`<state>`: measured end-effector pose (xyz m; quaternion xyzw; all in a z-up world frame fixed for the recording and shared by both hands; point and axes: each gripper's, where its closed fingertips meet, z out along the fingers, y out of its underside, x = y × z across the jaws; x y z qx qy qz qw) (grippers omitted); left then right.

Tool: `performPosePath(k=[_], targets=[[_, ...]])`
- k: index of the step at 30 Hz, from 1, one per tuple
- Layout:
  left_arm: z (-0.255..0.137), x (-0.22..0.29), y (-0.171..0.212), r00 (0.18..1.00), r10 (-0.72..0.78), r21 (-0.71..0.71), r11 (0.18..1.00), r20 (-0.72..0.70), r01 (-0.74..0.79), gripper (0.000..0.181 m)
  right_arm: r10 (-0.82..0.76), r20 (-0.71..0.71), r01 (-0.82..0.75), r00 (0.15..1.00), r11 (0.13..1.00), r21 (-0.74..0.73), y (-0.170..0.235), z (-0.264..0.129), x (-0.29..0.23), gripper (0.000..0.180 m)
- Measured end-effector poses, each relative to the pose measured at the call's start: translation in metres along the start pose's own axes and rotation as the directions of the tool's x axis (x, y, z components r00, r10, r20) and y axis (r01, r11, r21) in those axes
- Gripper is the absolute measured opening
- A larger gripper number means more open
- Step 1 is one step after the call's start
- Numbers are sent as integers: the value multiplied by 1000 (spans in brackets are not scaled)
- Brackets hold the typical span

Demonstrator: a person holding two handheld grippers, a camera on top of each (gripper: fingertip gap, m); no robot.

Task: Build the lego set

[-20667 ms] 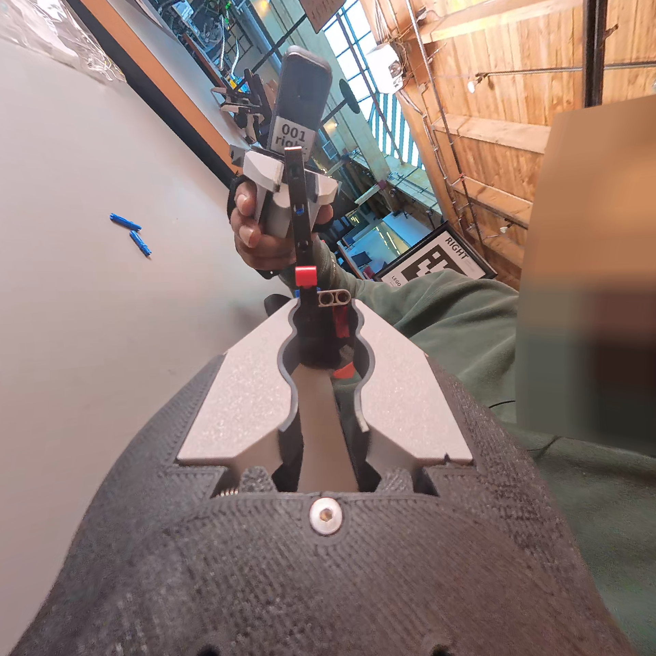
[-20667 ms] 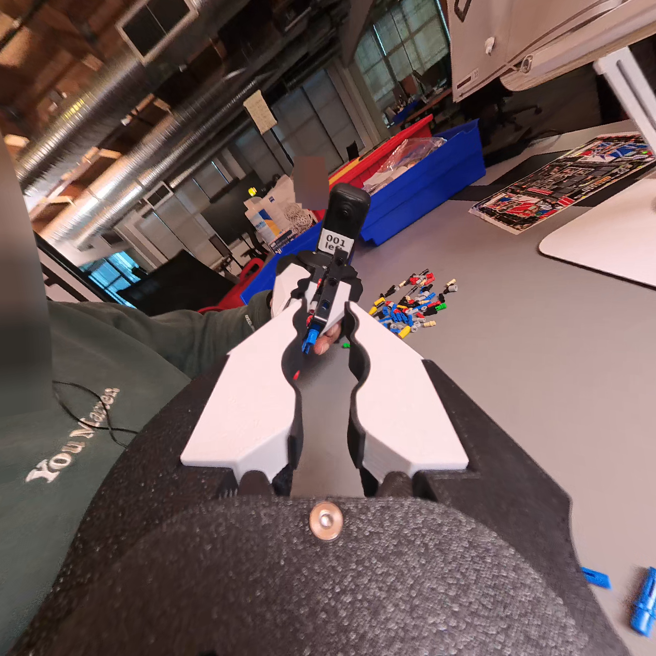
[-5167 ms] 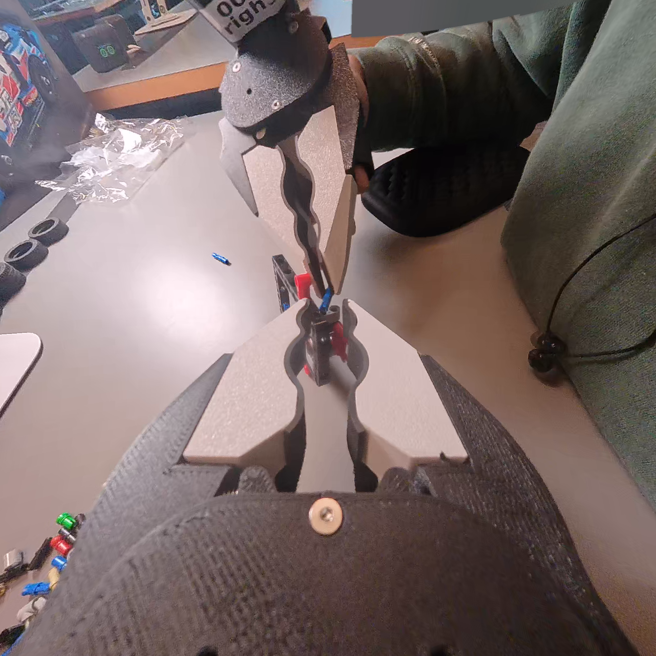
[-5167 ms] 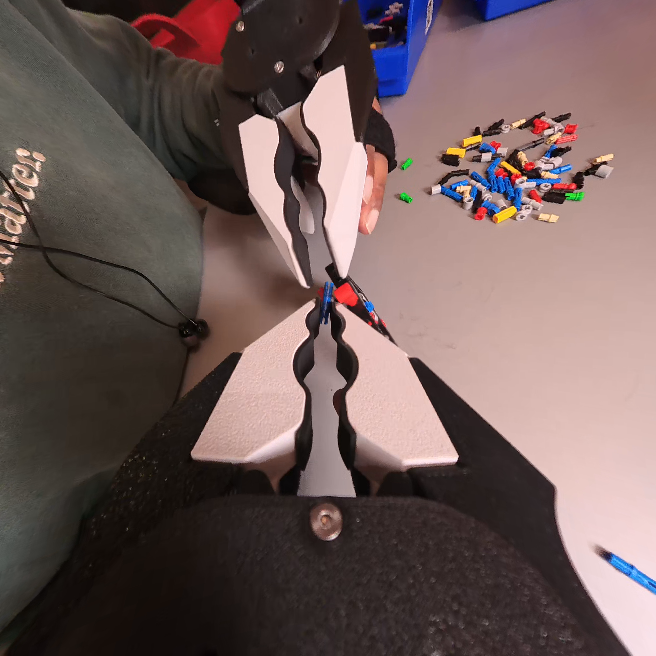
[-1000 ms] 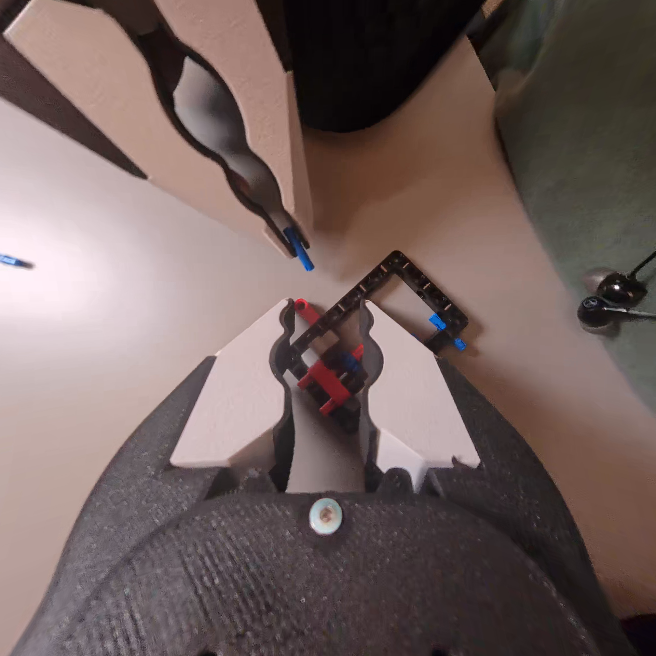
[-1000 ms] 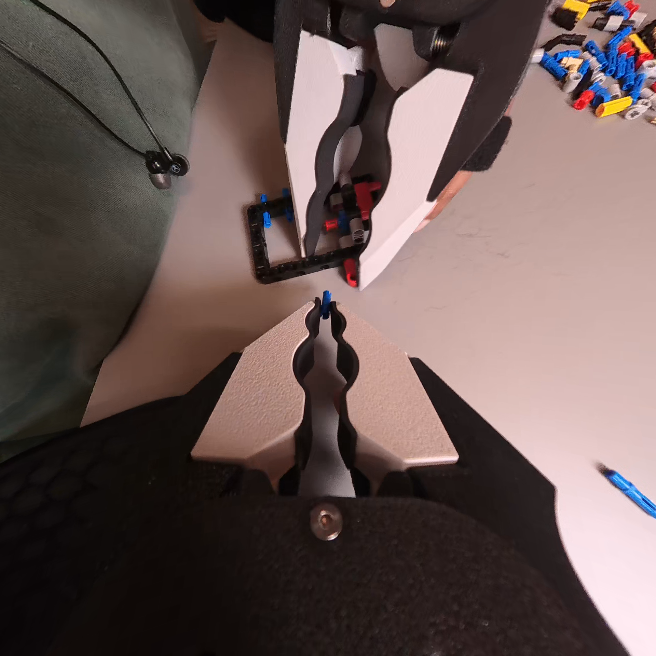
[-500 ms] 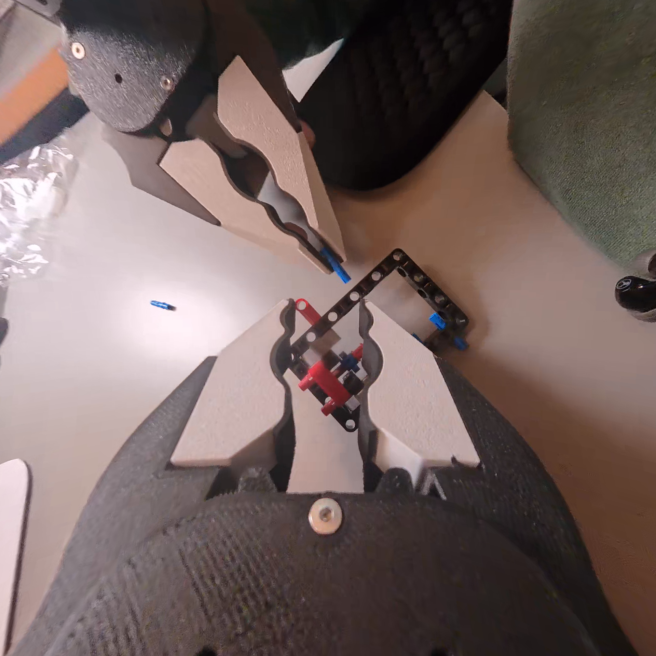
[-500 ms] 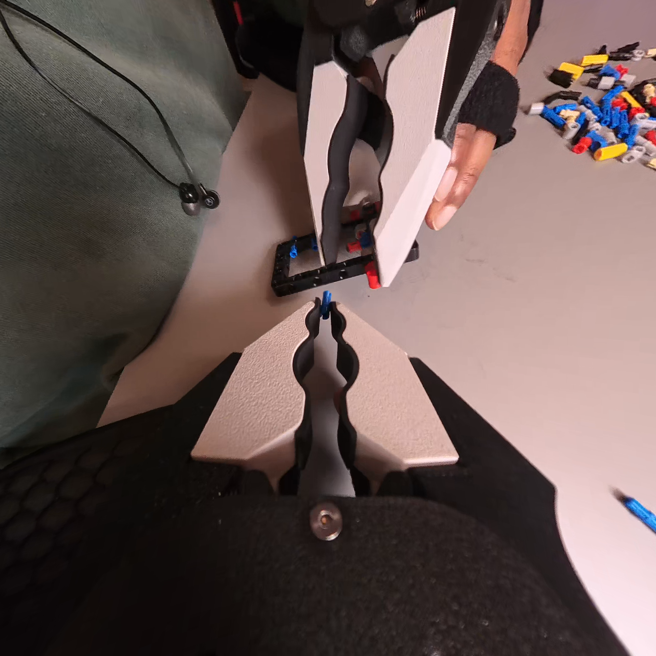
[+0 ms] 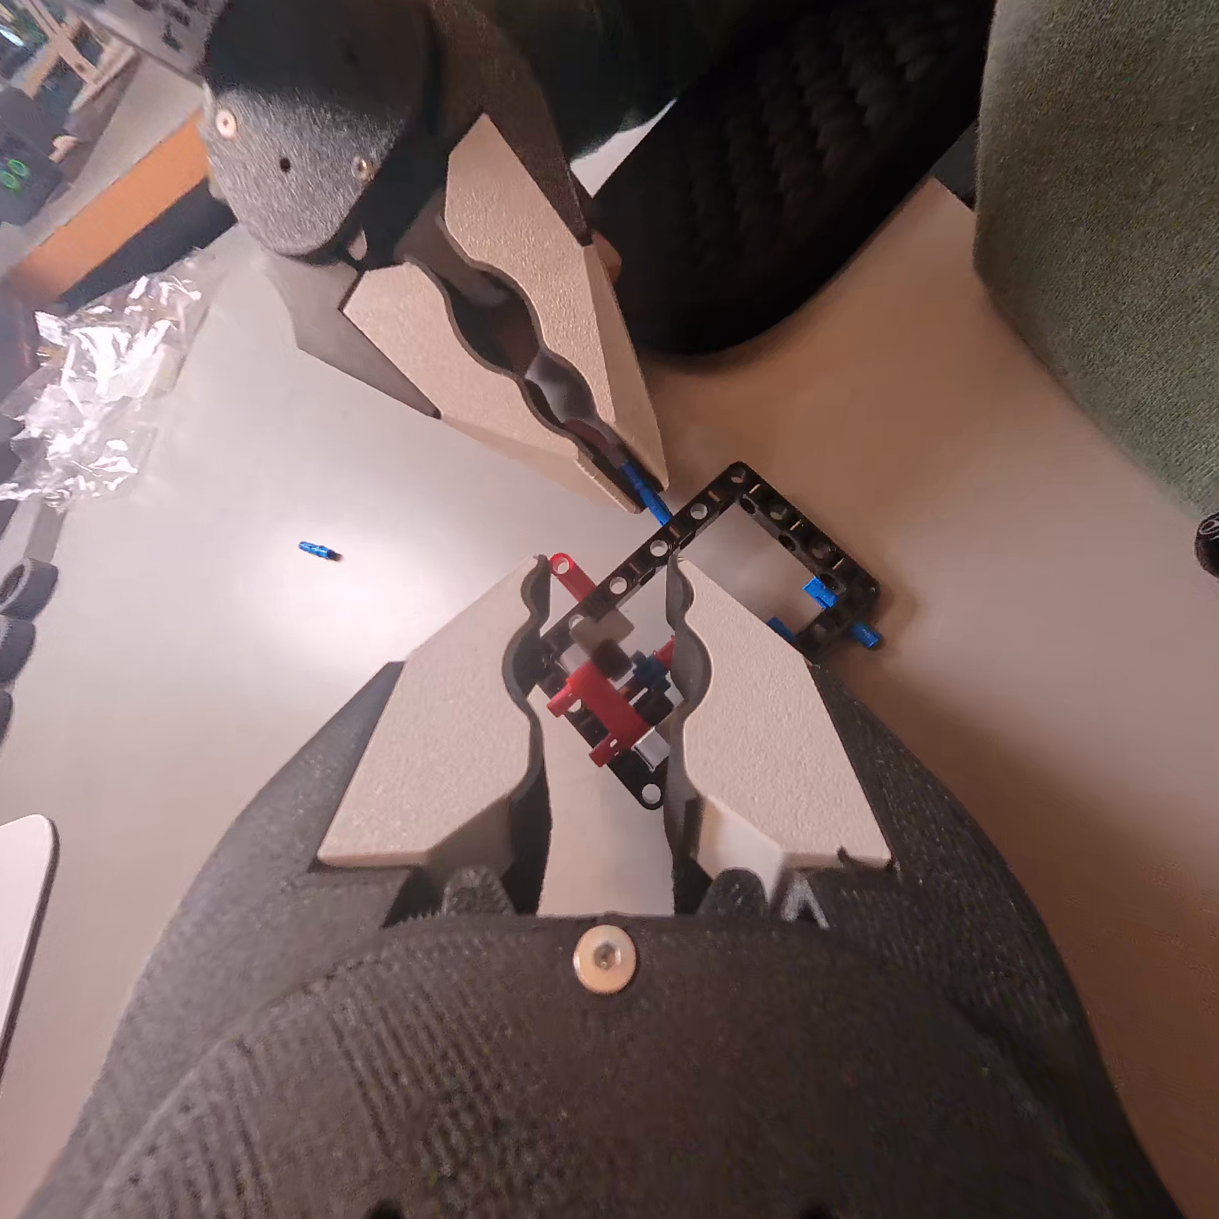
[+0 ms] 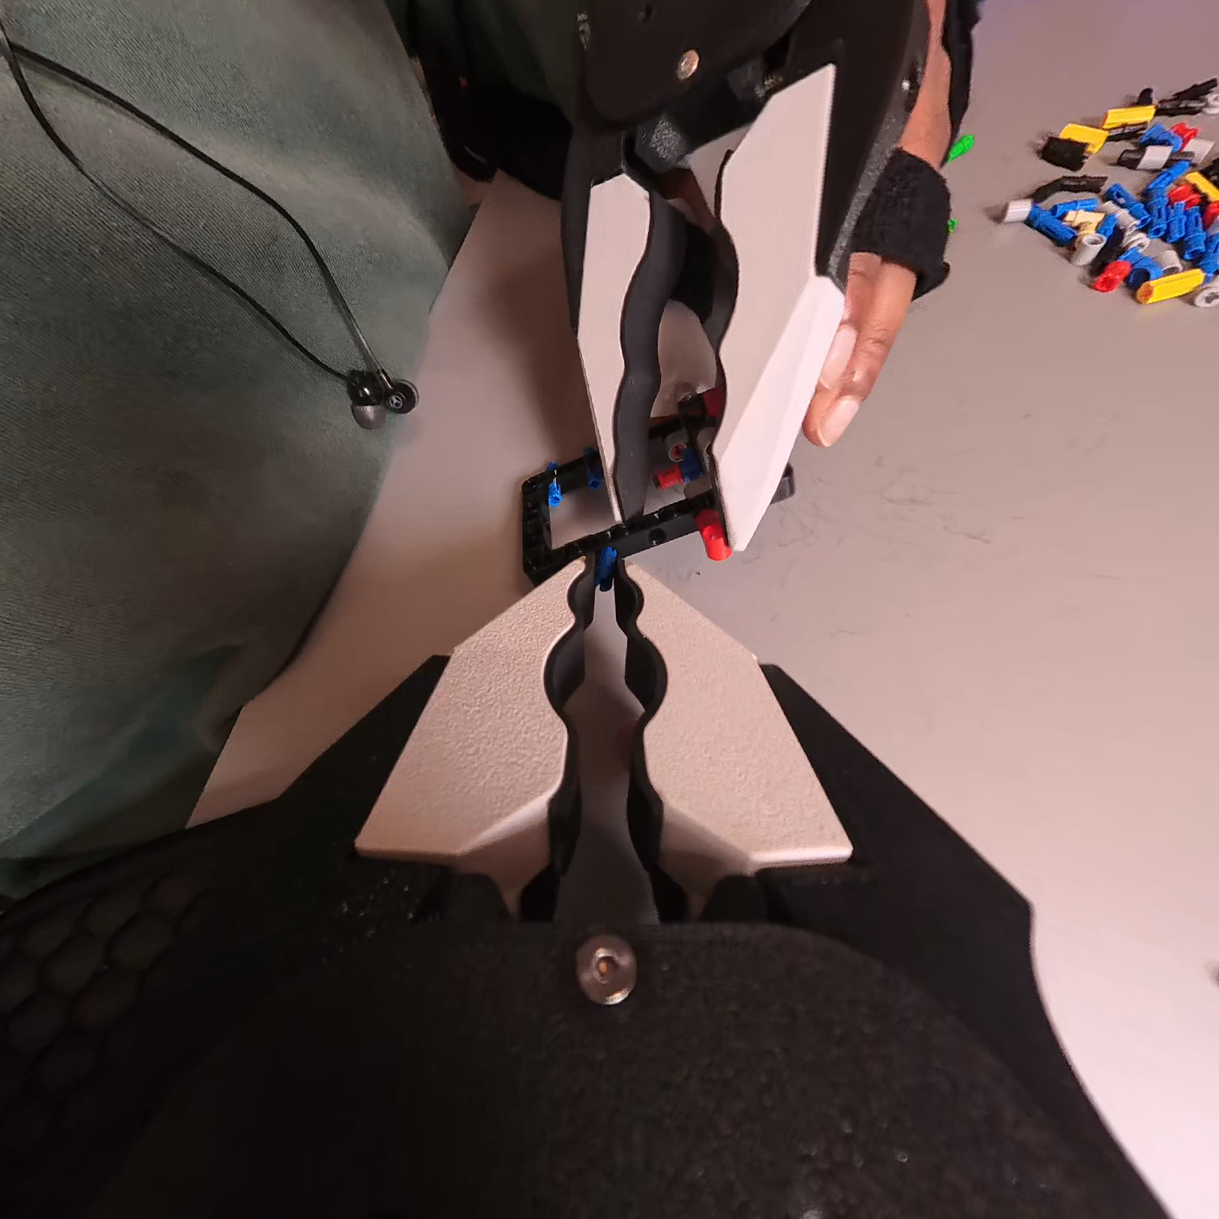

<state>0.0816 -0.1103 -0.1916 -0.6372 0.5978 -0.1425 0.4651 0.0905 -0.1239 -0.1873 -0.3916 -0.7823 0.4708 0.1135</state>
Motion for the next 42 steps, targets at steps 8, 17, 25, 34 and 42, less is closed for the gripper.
performPosePath(k=[8,17,25,34,42], targets=[[-2,-4,-5,996,42,39,998,85,-45,33,85,55,-89,995,993,79,-4,-4,1,3],[4,5,3,997,58,15,998,55,-59,19,122,44,-124,992,992,27,5,1,4,3],[1,-10,6,994,31,21,999,109,-34,31,141,20,-142,990,986,86,-2,-5,12,2],[0,-7,3,979,166,-27,986,120,-163,27,155,35,-158,987,980,120,-9,-2,11,3],[-6,-20,5,988,-1,5,1000,151,0,7,140,-48,-130,989,975,181,-17,-7,21,3]])
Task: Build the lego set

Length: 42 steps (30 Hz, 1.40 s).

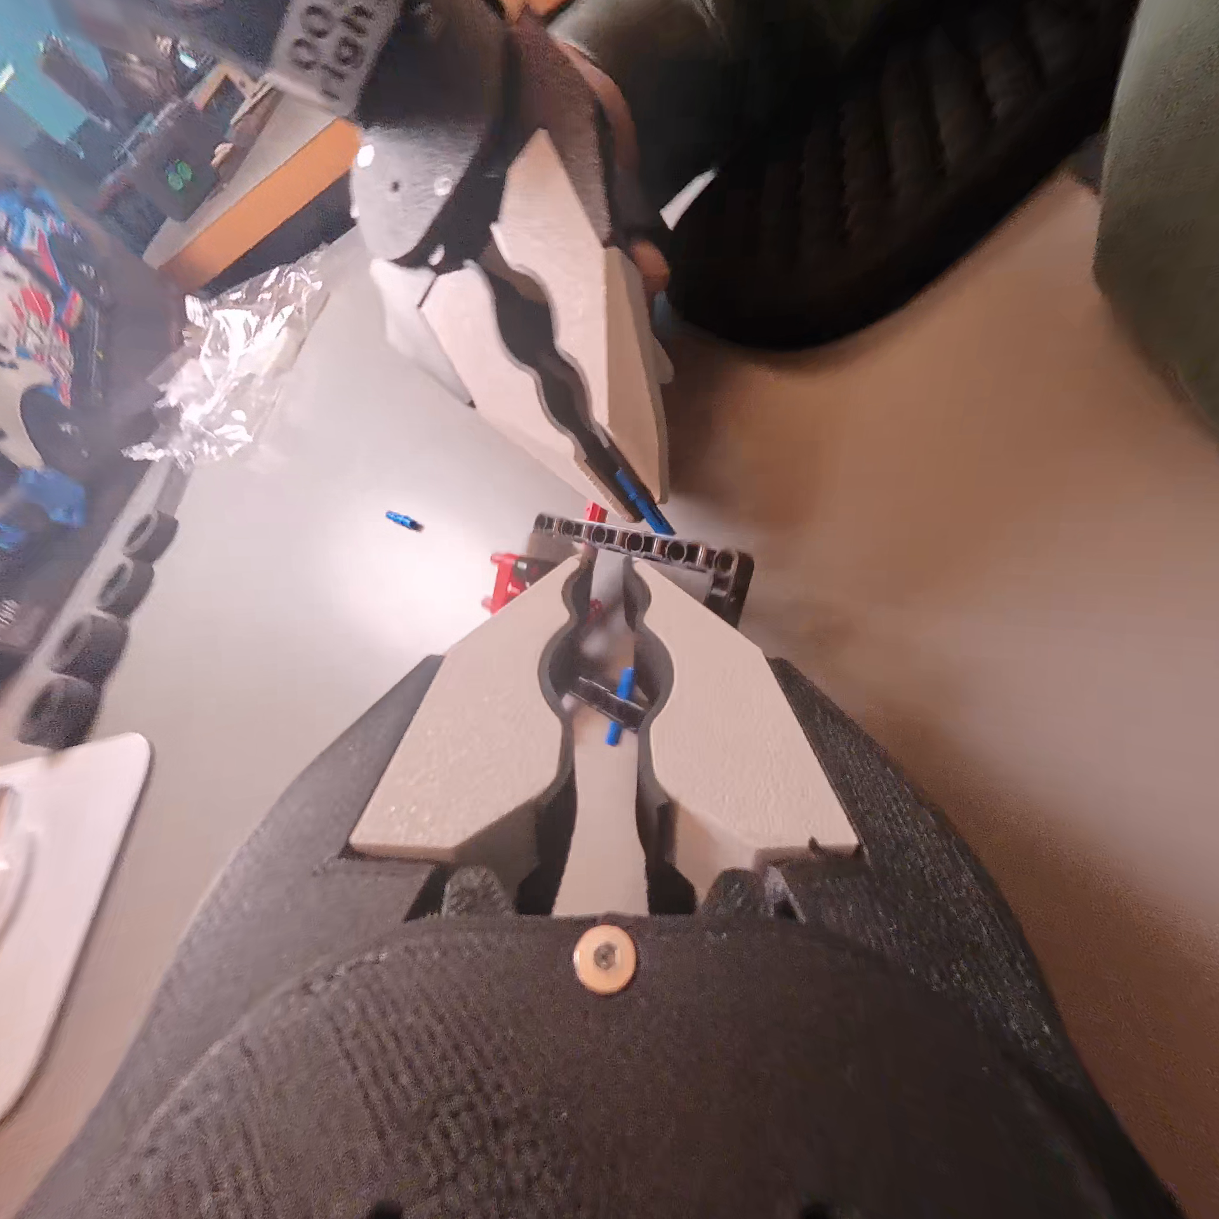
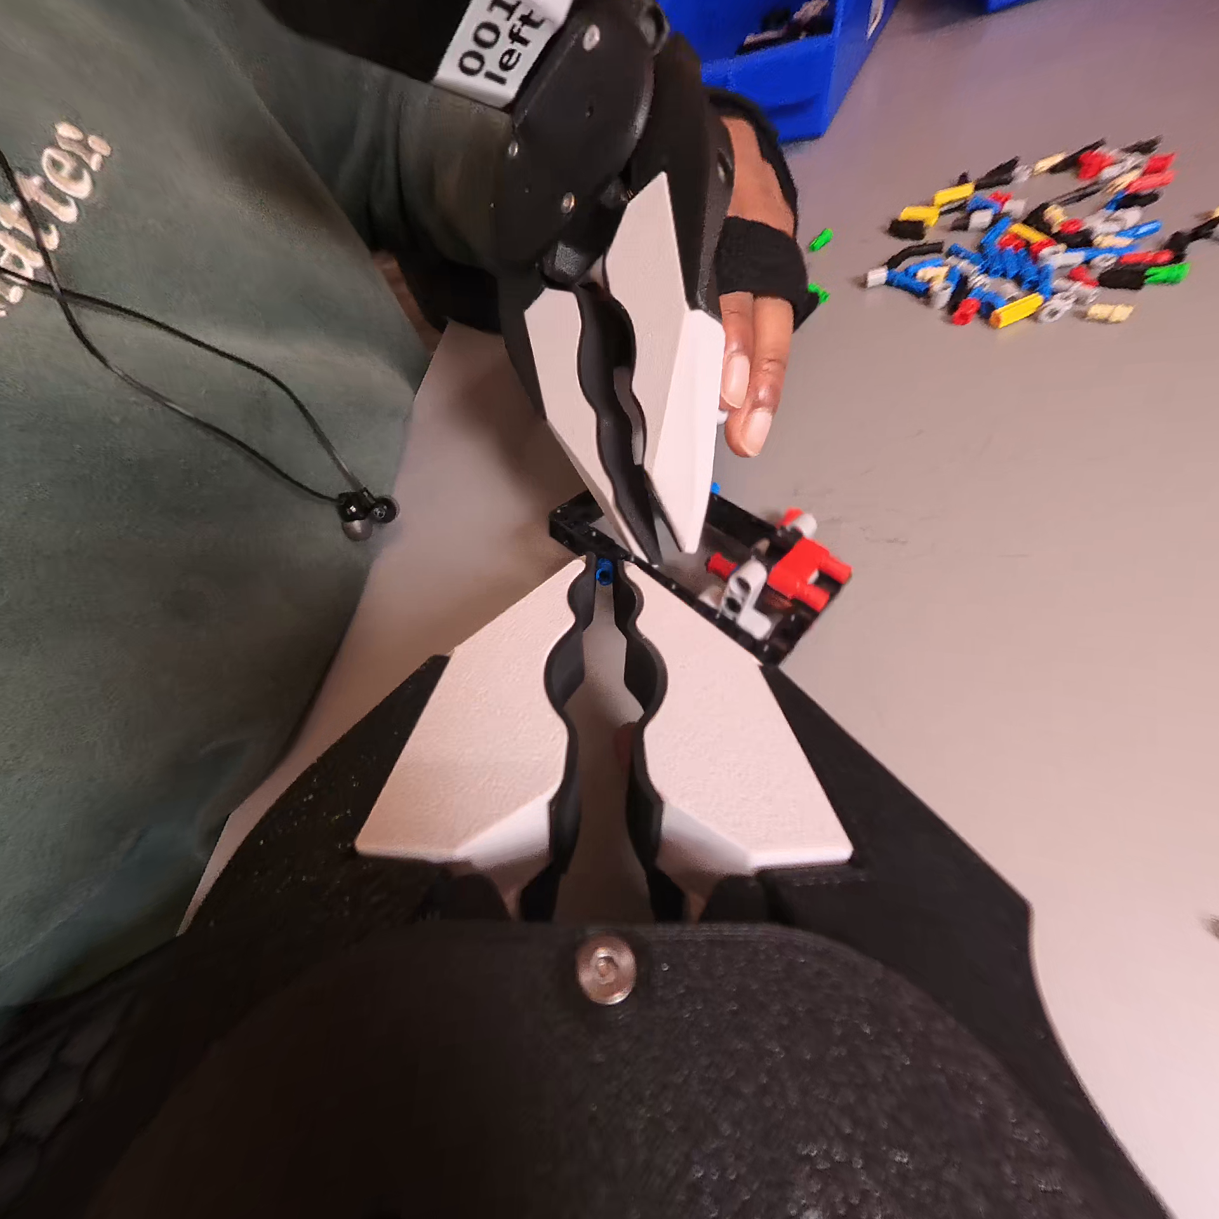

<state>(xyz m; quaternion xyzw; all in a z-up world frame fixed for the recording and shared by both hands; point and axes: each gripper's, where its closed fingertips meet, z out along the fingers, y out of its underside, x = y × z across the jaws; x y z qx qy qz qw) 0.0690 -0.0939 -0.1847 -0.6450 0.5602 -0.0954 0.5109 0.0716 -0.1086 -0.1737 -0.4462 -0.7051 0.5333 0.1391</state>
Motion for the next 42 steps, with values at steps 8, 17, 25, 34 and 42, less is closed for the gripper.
performPosePath(k=[8,17,25,34,42], targets=[[-25,-11,-5,953,-273,68,956,-133,284,30,-6,-72,8,997,1000,21,-5,3,10,3],[-34,0,56,954,-72,-286,958,-290,-14,30,-18,-64,17,998,1000,-17,-1,7,11,3],[-31,6,58,838,-28,-355,913,-544,-200,19,-6,-97,8,995,1000,19,-3,-5,15,3],[-9,14,23,854,-199,-213,971,-481,106,6,22,-235,21,972,983,181,-26,-48,38,2],[-39,-22,-29,747,-484,218,753,-456,621,5,-108,-237,141,965,982,126,-26,-37,26,3]])
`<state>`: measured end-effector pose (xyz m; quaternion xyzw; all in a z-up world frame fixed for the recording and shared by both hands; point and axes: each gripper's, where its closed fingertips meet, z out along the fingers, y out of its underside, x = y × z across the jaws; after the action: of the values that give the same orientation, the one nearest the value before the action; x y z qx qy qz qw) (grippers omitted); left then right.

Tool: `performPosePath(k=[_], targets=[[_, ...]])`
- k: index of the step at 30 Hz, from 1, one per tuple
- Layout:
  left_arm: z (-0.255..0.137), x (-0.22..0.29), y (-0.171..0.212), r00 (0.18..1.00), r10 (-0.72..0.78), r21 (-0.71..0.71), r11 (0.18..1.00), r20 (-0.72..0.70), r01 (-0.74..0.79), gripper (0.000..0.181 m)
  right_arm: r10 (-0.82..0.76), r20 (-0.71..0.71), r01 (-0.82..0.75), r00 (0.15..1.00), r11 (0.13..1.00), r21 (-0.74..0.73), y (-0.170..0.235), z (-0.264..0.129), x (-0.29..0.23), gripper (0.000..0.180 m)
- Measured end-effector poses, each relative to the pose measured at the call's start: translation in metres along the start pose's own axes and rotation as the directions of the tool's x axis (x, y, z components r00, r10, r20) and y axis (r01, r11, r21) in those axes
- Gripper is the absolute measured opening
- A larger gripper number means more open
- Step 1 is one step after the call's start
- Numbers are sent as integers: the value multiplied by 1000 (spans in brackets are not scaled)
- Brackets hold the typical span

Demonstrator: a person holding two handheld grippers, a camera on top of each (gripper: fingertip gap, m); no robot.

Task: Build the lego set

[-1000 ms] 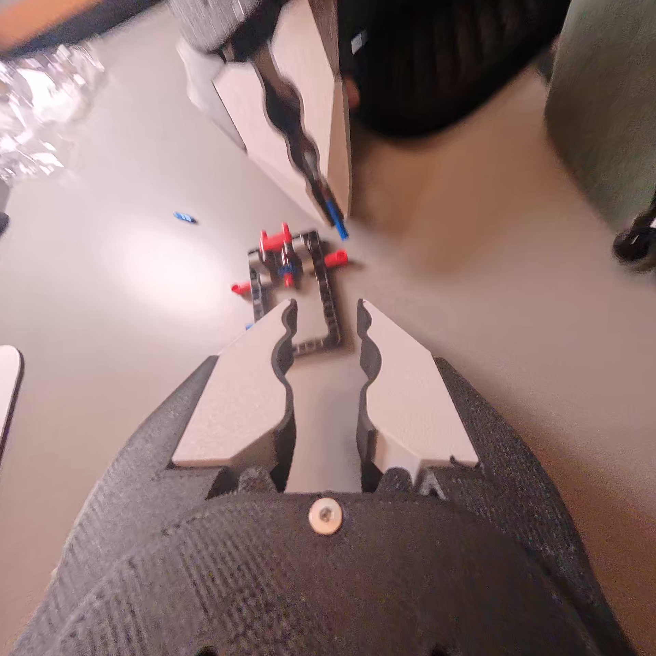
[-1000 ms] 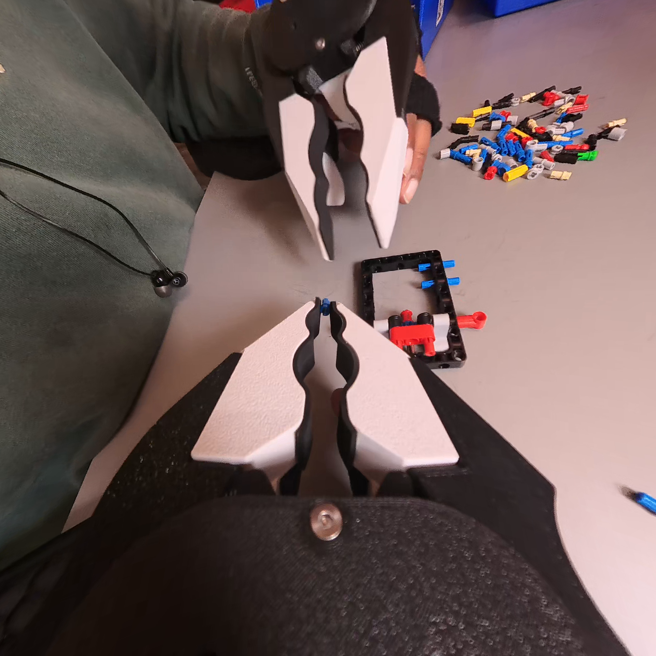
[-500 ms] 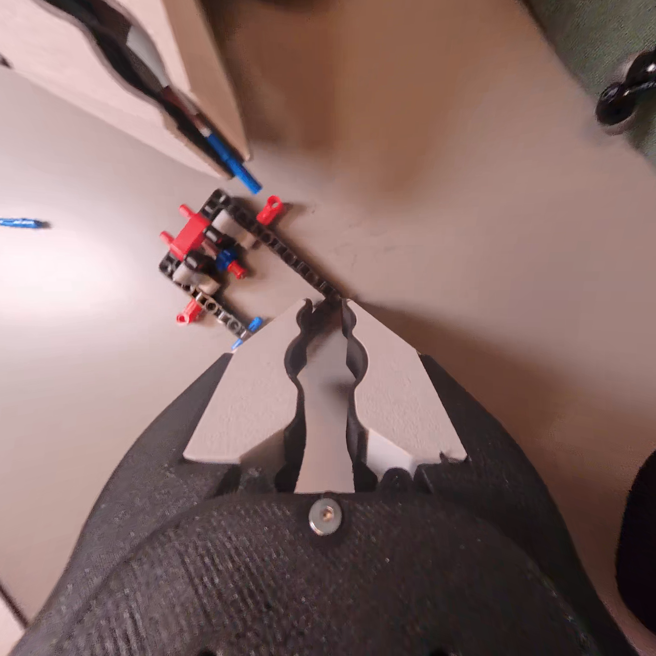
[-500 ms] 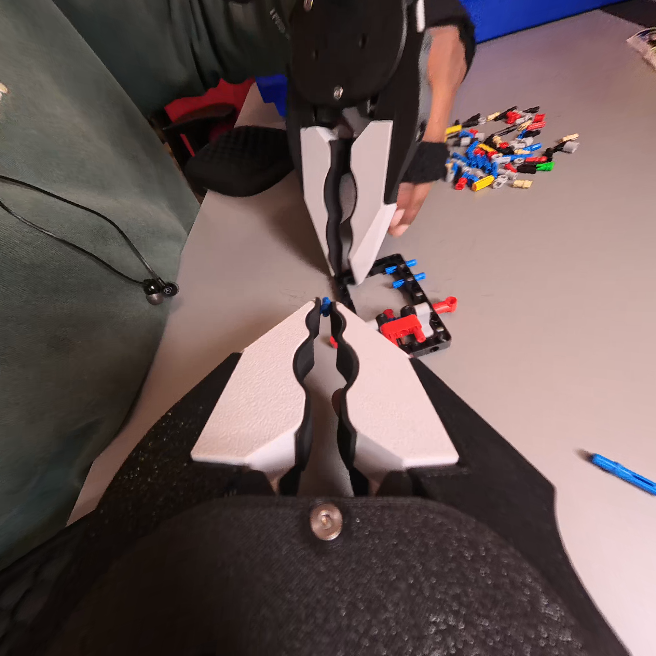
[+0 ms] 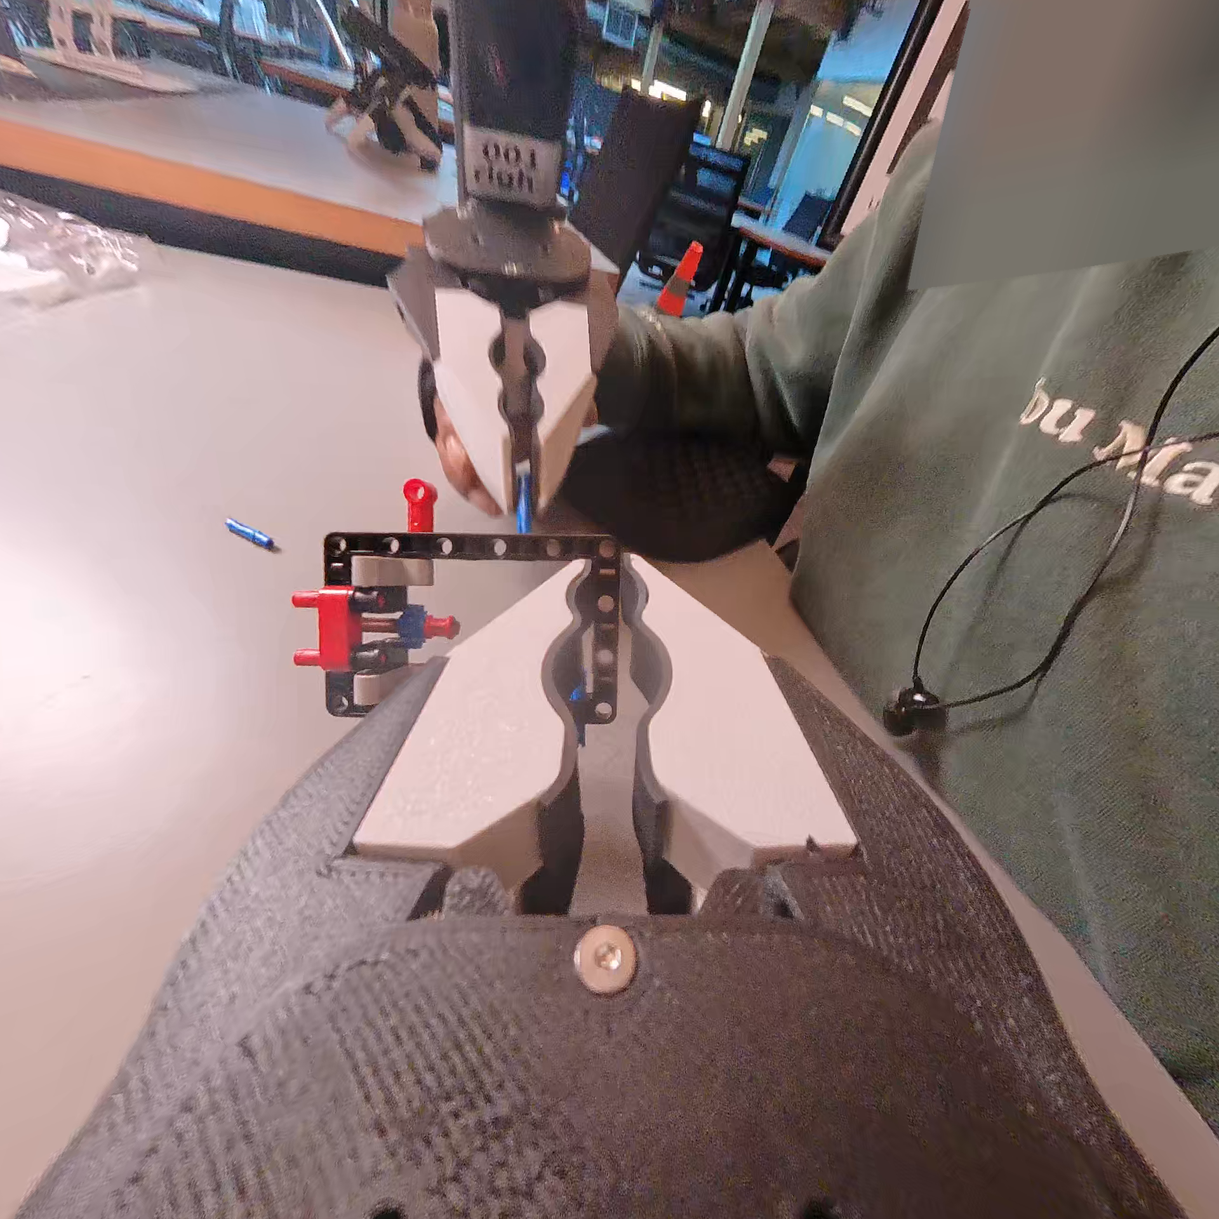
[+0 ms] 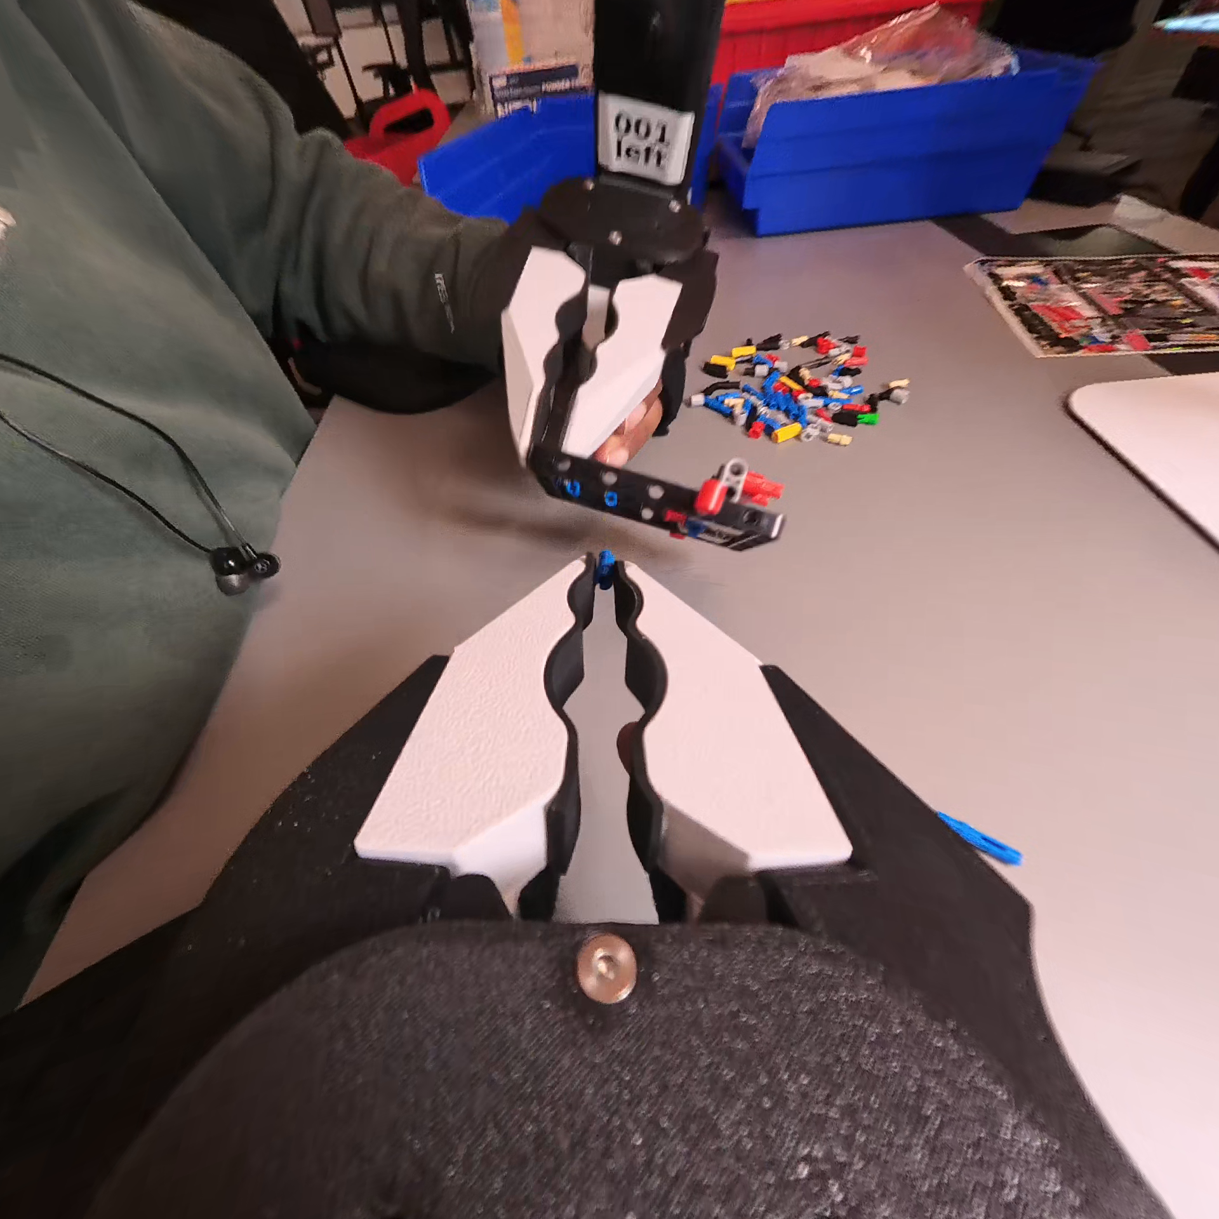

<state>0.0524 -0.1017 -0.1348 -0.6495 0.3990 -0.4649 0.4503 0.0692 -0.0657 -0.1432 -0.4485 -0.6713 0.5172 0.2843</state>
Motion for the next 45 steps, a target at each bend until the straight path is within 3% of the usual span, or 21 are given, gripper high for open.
performPosePath(k=[5,9,16,23,27,35,40,42,45], targets=[[4,5,-13,999,-13,74,997,-35,16,5,-10,-10,10,1000,999,46,-7,24,-4,3],[8,1,-16,999,-23,85,996,-36,26,5,99,3,-98,995,982,158,-16,20,5,3],[6,-6,-63,1000,-17,221,975,-19,21,5,267,89,-279,959,856,435,-56,2,23,3],[12,-11,-89,1000,-1,294,956,-27,9,6,361,171,-393,917,734,554,-82,-3,28,3],[9,-17,-90,999,-15,294,956,34,5,11,359,153,-378,920,721,581,-82,-8,31,2],[-1,-37,-80,928,95,146,977,360,-157,28,250,-171,-112,953,815,568,-81,-16,46,2],[7,-48,-90,730,213,32,951,650,-306,29,167,-445,70,880,880,471,-80,-17,60,2],[12,-48,-94,695,225,21,945,683,-326,33,143,-518,116,843,893,436,-79,-19,64,2],[13,-54,-91,742,133,78,967,657,-242,33,79,-593,182,802,912,368,-78,-19,66,2]])
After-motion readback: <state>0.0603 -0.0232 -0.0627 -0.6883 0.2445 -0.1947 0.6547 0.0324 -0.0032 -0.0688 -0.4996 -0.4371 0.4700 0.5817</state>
